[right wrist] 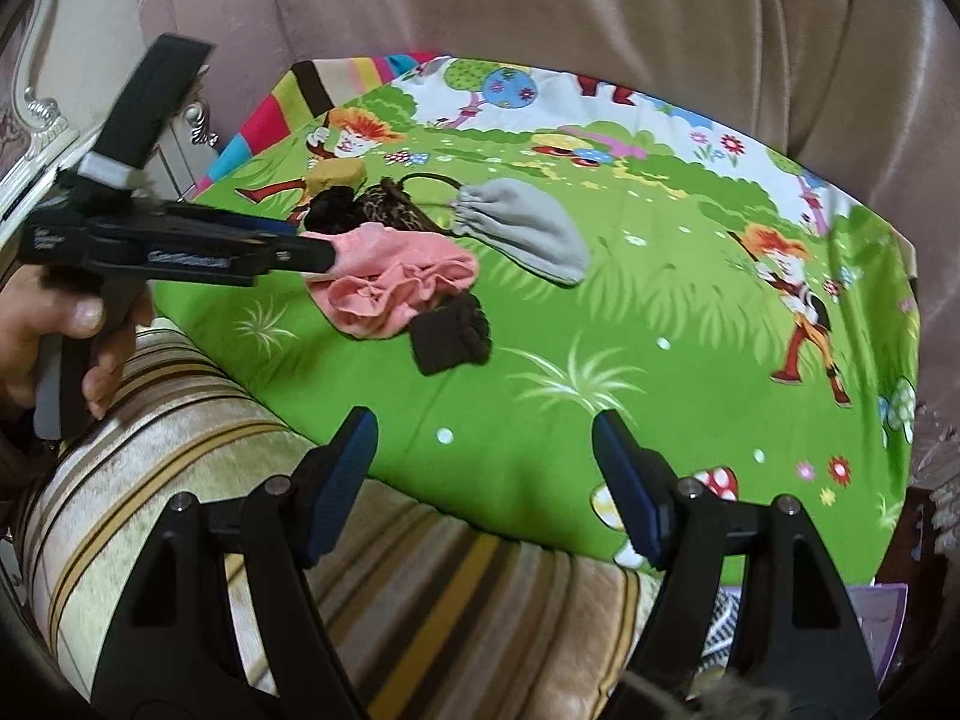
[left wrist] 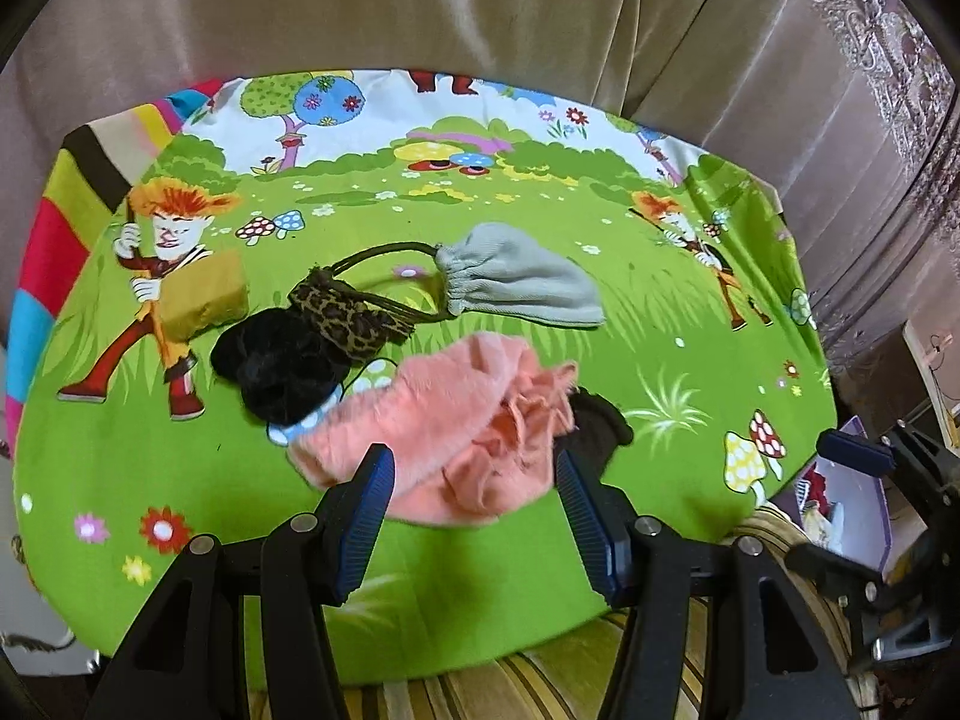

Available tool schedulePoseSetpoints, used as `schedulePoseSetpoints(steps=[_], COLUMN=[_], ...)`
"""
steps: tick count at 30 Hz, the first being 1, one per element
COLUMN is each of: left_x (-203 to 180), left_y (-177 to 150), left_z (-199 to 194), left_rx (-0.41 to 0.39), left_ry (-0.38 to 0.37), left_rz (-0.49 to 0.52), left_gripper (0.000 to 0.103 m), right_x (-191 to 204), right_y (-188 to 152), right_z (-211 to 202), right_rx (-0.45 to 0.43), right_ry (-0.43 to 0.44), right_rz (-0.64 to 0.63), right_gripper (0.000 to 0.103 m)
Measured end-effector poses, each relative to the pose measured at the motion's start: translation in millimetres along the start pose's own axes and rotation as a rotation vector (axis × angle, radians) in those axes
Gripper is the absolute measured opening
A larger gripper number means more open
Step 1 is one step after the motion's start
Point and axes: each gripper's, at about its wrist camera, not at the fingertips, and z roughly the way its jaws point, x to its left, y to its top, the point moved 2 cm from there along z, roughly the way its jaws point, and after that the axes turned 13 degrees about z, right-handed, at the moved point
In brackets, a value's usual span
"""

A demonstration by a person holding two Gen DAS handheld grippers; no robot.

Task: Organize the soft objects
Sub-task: 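Move both open tools back over the pile of soft items, then grasp the pink fuzzy cloth with the left tool while the right tool grasps the black fuzzy item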

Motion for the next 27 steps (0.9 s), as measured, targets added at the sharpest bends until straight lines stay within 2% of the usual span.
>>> schedulePoseSetpoints(steps=[11, 15, 16, 18, 19, 21, 27], left_x=[15.1, 21.9, 22.6, 23.6, 26.2, 30.6, 43.5], left_y=[18.9, 17.7, 16.2, 12.7, 11.0, 9.6, -1.5], left_z=[54.3, 69.3, 72.9, 77.9, 77.1, 73.7, 55.1], left_rx=[0.076, 0.083, 0.087, 0.098, 0.091, 0.075, 0.018], left_ry=[0.041, -0.009, -0.016, -0.032, -0.041, -0.062, -0.153], left_rz=[0.029, 0.014, 0.017, 0.013, -0.001, -0.026, -0.126], left_gripper=[0.061, 0.059, 0.056, 0.039, 0.036, 0.023, 0.016], right_x=[20.2, 20.0, 19.7, 19.1, 19.0, 18.7, 23.4], right_y=[15.8, 21.5, 22.4, 24.6, 26.1, 28.6, 34.6], right_z=[37.8, 53.4, 56.5, 64.5, 68.3, 75.3, 97.3], right_rx=[0.047, 0.071, 0.076, 0.092, 0.100, 0.112, 0.150], right_ry=[0.038, 0.040, 0.041, 0.044, 0.044, 0.041, 0.035], right_rz=[-0.028, -0.014, -0.009, 0.007, 0.012, 0.019, 0.030], right_gripper=[0.078, 0.078, 0.078, 0.078, 0.078, 0.078, 0.079])
